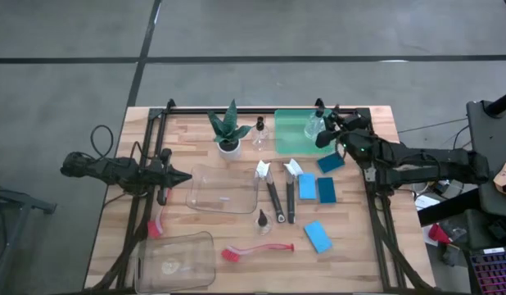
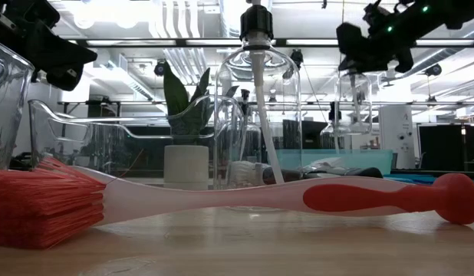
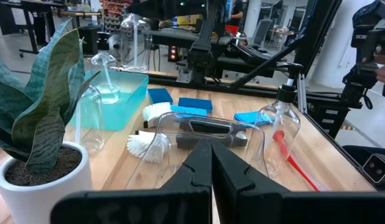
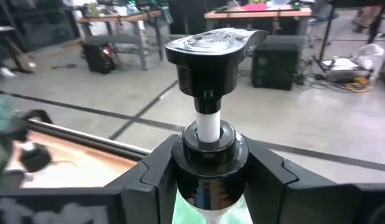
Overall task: Pick & Place Kitchen Sink Supplies
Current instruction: Put the transparent soap dispenser into the blue bin
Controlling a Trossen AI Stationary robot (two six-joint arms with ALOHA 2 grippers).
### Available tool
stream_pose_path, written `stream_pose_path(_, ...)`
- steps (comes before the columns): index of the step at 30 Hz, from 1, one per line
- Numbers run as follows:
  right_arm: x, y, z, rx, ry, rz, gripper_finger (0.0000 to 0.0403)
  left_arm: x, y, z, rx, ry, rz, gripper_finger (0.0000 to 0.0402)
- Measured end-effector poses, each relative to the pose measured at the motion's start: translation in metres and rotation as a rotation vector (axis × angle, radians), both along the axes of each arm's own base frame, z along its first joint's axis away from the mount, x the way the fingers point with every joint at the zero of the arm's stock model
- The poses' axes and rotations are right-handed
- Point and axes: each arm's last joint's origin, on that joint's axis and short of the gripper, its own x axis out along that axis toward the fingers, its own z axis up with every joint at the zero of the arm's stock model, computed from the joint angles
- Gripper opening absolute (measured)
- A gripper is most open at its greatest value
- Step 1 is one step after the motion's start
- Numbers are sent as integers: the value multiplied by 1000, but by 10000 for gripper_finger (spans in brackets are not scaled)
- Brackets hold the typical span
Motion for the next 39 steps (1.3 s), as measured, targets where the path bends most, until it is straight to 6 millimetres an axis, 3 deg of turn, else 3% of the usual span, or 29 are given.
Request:
stream_pose_path(17,11,-34,-33,59,140,-133,133,0,0,0,0,1,0,0)
stream_pose_path(39,-4,-32,-83,85,8,-162,141,0,0,0,0,1,0,0)
